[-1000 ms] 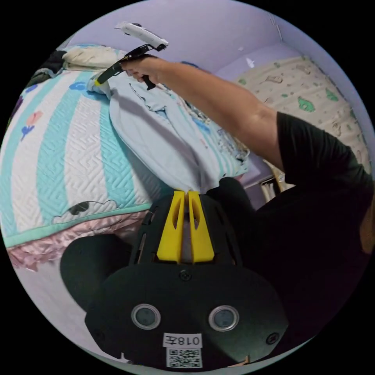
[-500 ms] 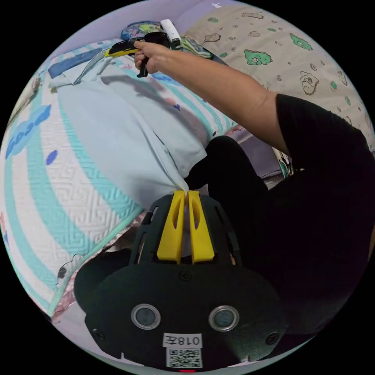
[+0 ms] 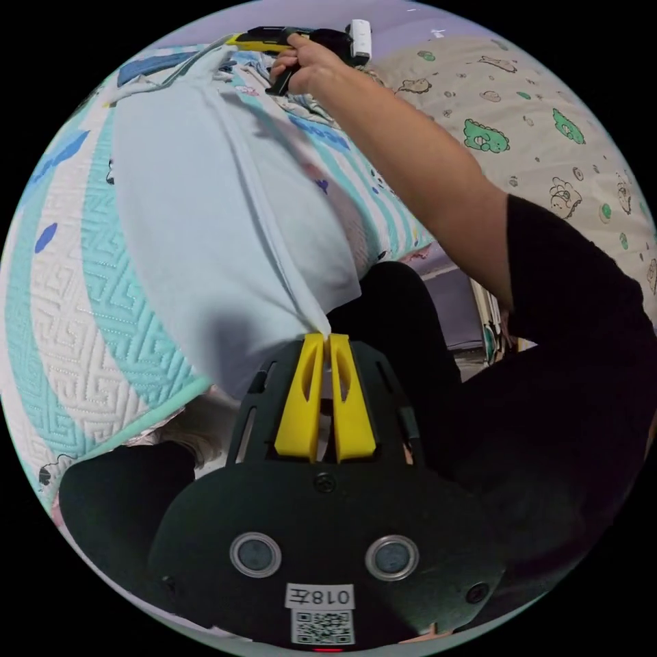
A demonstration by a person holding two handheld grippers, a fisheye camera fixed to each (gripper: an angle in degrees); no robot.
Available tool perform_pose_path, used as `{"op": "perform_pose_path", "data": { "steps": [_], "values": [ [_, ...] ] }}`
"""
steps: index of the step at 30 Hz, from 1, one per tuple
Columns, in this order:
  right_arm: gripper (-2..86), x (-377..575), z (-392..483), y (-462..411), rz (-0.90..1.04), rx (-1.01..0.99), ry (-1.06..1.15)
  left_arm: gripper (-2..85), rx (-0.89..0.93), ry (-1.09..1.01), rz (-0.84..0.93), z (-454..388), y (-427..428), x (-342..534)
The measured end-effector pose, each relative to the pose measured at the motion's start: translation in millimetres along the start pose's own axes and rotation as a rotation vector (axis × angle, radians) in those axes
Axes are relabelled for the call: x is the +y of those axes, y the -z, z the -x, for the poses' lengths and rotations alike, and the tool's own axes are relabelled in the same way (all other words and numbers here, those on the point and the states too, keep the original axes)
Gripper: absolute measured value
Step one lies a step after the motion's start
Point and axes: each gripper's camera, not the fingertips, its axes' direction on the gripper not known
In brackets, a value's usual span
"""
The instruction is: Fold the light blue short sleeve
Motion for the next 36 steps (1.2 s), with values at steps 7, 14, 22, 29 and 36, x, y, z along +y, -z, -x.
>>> {"op": "perform_pose_path", "data": {
  "steps": [7, 14, 22, 29, 36],
  "values": [
    [11.5, 13.6, -71.1, -7.3, 0.237, 0.209, -0.195, 15.3, 0.227, -0.026, 0.136, -3.0, -46.7, -3.0],
    [10.3, 90.5, -56.6, 136.1, 0.066, 0.014, -0.135, 13.4, 0.097, 0.164, -0.116, 43.6, 29.9, 58.7],
    [9.4, 225.7, -1.3, 184.4, 0.35, -0.277, -0.08, 12.6, -0.02, 0.218, -0.212, 67.9, 38.9, 63.6],
    [9.4, 223.7, 38.2, 193.1, 0.374, -0.144, 0.093, 11.4, 0.005, 0.118, -0.371, 69.6, 58.8, 68.3],
    [9.2, 144.2, 79.7, 169.2, 0.278, 0.057, 0.325, 10.6, 0.149, 0.08, -0.604, 156.3, 91.4, 57.7]
  ]
}}
